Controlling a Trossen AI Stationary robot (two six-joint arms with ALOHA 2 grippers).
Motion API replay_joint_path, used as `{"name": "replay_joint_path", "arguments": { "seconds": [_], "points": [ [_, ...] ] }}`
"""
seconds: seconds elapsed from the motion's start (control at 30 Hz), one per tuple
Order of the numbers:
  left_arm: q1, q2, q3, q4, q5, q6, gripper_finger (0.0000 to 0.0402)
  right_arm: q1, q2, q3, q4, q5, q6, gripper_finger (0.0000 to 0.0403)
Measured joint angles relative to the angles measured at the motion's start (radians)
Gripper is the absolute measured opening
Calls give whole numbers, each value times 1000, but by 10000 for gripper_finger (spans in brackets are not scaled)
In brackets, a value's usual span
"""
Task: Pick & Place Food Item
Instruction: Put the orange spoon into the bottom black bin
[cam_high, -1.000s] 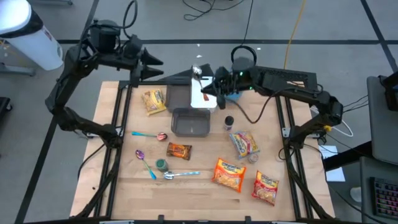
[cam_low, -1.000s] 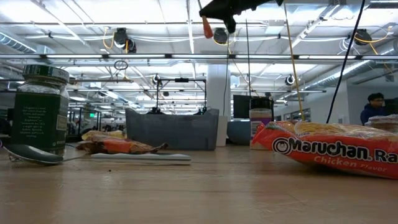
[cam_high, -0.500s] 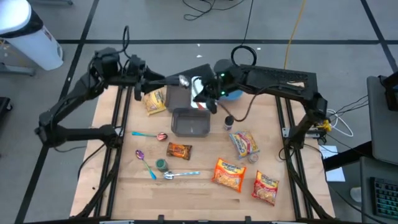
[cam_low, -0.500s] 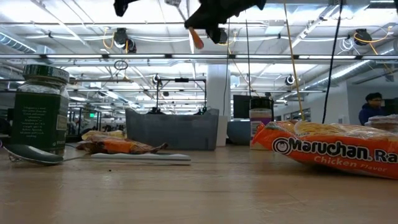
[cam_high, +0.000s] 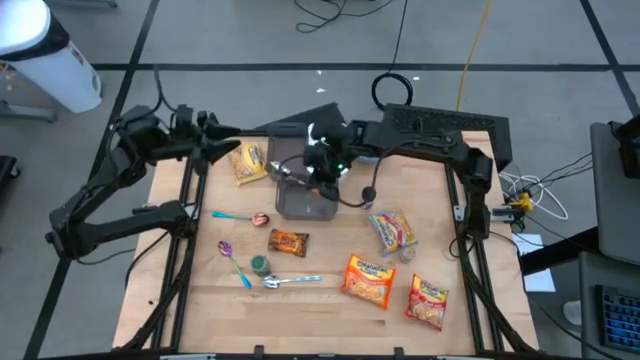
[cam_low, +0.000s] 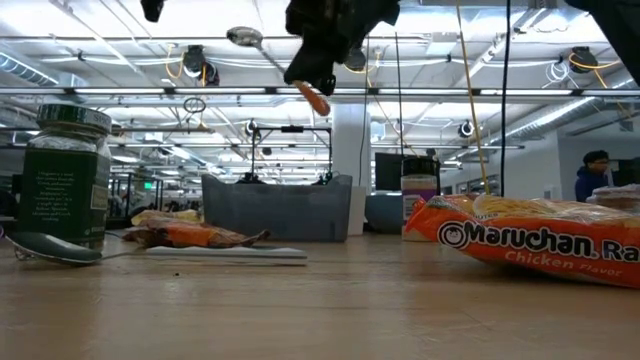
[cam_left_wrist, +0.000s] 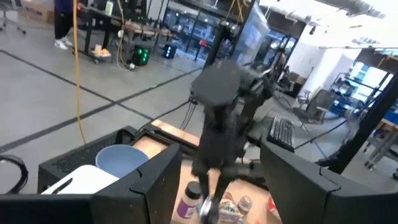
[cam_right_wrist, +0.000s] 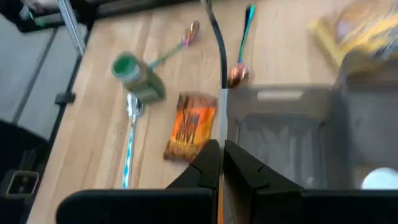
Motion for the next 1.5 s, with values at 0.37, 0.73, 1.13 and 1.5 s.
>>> {"name": "replay_joint_path", "arguments": {
  "seconds": [0.37,0.73,1.13,1.5],
  "points": [
    [-1,10,-1,-3,17,-29,230,24,111,2,-32,110,-72,0],
    [-2,54,-2,-9,45,-39,230,28,180,3,-75,176,-154,0],
    [-3,67,-2,-33,43,-26,230,28,204,-5,-105,200,-185,0],
    [-3,67,-2,-35,35,-16,230,37,258,-6,-117,199,-182,0]
  ]
}}
